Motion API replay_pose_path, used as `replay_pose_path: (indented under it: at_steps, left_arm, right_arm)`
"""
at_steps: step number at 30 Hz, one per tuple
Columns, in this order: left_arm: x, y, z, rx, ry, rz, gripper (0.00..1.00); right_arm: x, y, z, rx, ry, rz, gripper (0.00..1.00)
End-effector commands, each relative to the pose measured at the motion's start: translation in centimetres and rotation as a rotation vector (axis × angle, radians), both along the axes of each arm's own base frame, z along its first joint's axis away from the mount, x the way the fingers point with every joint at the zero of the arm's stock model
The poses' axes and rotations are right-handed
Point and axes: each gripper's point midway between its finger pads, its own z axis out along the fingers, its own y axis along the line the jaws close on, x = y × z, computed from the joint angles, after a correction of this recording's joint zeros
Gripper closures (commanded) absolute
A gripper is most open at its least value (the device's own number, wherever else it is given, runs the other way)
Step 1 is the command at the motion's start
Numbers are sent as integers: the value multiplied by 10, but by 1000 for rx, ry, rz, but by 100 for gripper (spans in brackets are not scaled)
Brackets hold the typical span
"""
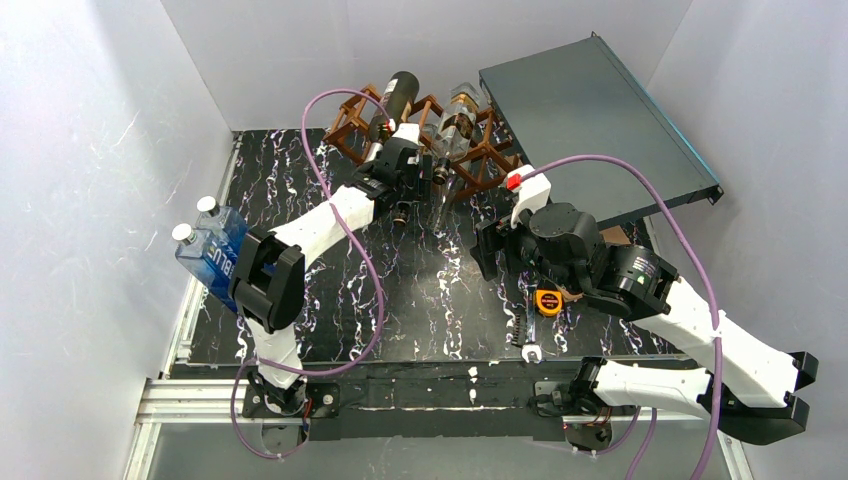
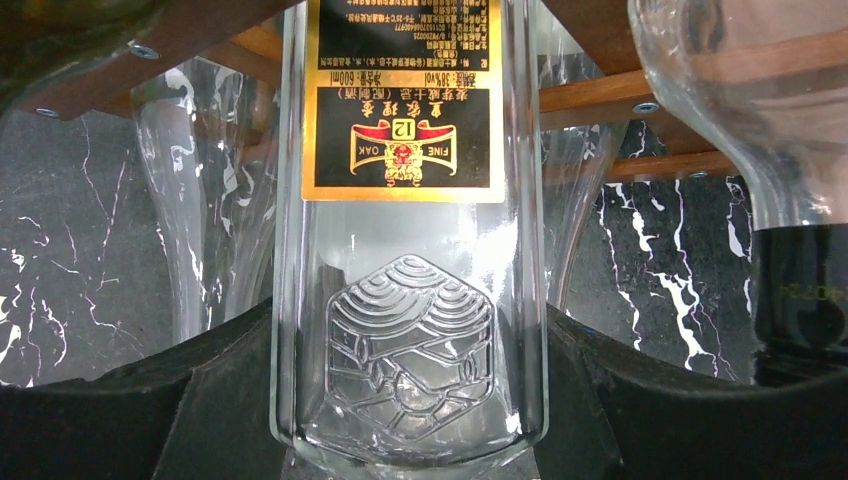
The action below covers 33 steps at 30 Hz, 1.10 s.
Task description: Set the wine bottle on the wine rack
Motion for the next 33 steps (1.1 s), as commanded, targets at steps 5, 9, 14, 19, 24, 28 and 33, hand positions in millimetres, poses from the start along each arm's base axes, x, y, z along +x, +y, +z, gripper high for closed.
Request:
replay_pose_path:
  at_steps: [5,9,14,19,24,28,33]
  left_arm:
    - [-2,12,34,-36,-60,28,49]
    - [-2,11,34,-43,-55,31,55]
    - [-3,10,37,-53,-50,29,57]
    - [-3,10,37,-53,-45,22,56]
    - [-4,8,38,-62,-43,14,56]
    - [-4,9,38,-66,-40,15,55]
    - [-5,8,37,-77,-35,13,54]
  right_arm:
    - [2,11,4,40,-12,13,9]
    - [2,47,-31,25,98,75,17]
    - [19,93,-43,146,152,16,22]
    - [57,121,-50,198,132,-186,21]
    - [86,136,-65,340,95,-325,20]
    - [109,137,-84,495,168,-374,29]
    - [121,154,-92,592,215,-290,32]
